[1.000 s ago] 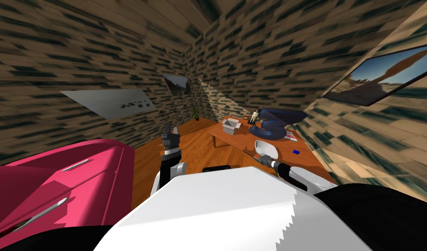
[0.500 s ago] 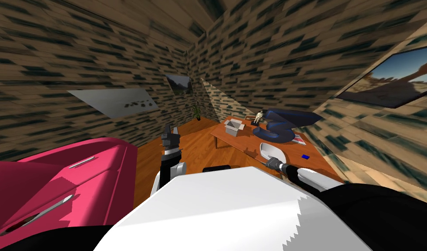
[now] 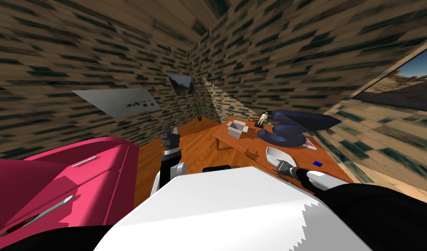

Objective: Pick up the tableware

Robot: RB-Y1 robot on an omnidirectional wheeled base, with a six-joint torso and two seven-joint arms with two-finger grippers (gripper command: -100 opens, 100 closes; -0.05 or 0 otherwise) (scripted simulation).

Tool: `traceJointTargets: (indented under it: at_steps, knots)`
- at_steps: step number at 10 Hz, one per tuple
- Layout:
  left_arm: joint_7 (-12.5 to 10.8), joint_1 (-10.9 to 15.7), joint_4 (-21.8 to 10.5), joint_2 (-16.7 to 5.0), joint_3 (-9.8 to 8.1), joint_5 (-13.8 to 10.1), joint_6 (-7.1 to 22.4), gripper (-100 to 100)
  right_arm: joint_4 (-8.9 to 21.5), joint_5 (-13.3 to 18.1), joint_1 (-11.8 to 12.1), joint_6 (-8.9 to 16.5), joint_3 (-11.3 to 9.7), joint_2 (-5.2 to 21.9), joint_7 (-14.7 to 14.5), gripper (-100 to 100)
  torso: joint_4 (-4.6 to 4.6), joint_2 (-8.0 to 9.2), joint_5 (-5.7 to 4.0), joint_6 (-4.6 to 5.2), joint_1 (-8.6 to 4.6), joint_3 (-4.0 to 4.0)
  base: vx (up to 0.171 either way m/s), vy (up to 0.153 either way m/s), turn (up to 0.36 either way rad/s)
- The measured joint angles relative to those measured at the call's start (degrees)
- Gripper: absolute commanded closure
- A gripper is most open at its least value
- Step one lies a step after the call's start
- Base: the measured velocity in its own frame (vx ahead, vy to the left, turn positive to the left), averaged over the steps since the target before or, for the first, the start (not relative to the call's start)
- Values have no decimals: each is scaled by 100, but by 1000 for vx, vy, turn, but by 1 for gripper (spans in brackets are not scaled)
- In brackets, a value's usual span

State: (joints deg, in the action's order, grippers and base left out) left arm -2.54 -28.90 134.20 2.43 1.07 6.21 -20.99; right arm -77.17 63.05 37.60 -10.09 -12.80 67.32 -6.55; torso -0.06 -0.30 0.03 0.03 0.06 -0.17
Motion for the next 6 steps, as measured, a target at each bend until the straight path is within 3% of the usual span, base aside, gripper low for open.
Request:
traceJointTargets:
  at_steps: [4,5,6]
  knots:
    - [0,0,0,0,0,0,0,0,326,462,105,111,-342,347,-3,-100,2,10,0,1,0,6,66,27,17]
    - [0,1,0,0,0,0,0,0,330,475,108,128,-359,361,15,0,4,22,-2,1,-5,12,6,2,0]
    - [0,1,0,0,0,0,0,0,329,473,107,126,-357,360,13,-100,7,33,-3,2,-9,18,22,-26,78]
